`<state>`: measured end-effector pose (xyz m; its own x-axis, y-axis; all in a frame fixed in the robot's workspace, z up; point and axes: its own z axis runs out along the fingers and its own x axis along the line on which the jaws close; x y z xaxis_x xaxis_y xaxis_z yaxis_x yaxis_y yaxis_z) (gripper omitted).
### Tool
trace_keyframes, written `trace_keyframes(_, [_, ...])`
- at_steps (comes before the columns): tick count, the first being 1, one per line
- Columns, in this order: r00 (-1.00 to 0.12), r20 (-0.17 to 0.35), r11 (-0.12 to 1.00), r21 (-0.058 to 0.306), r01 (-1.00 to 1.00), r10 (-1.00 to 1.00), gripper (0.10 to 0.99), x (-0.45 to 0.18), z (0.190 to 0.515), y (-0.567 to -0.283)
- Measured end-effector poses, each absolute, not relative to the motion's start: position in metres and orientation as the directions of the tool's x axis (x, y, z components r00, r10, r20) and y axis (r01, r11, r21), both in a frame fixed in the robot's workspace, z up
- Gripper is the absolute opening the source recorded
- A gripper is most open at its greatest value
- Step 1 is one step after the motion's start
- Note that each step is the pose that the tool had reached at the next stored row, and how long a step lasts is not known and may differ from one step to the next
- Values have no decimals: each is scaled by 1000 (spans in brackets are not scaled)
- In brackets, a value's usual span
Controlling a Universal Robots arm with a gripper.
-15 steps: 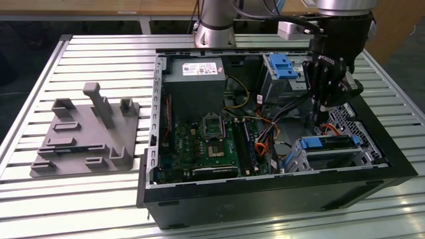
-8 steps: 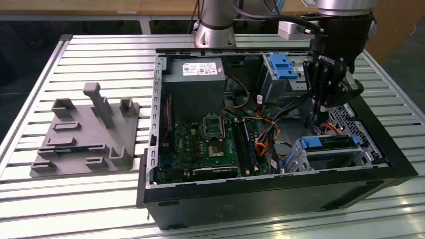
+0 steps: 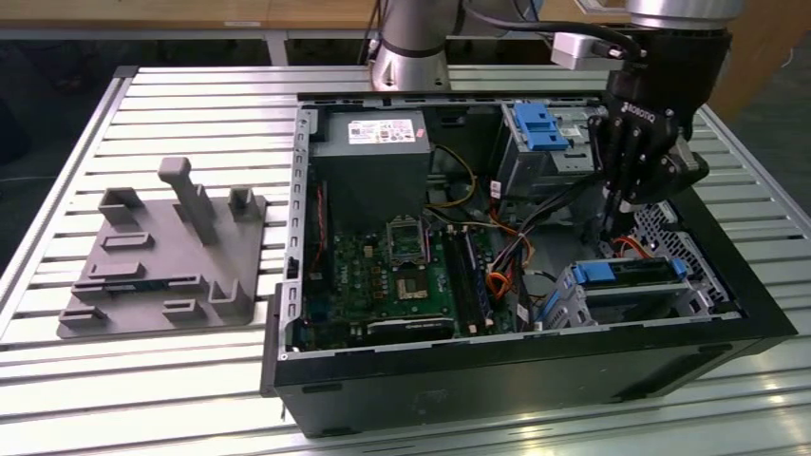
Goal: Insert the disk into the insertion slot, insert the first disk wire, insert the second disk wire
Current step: 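Insert the second disk wire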
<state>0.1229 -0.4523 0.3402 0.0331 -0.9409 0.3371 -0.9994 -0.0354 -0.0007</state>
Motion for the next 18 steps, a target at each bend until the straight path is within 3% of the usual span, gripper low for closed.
trace_keyframes(18, [18, 328, -14, 15, -1000, -944, 141, 136, 340, -458])
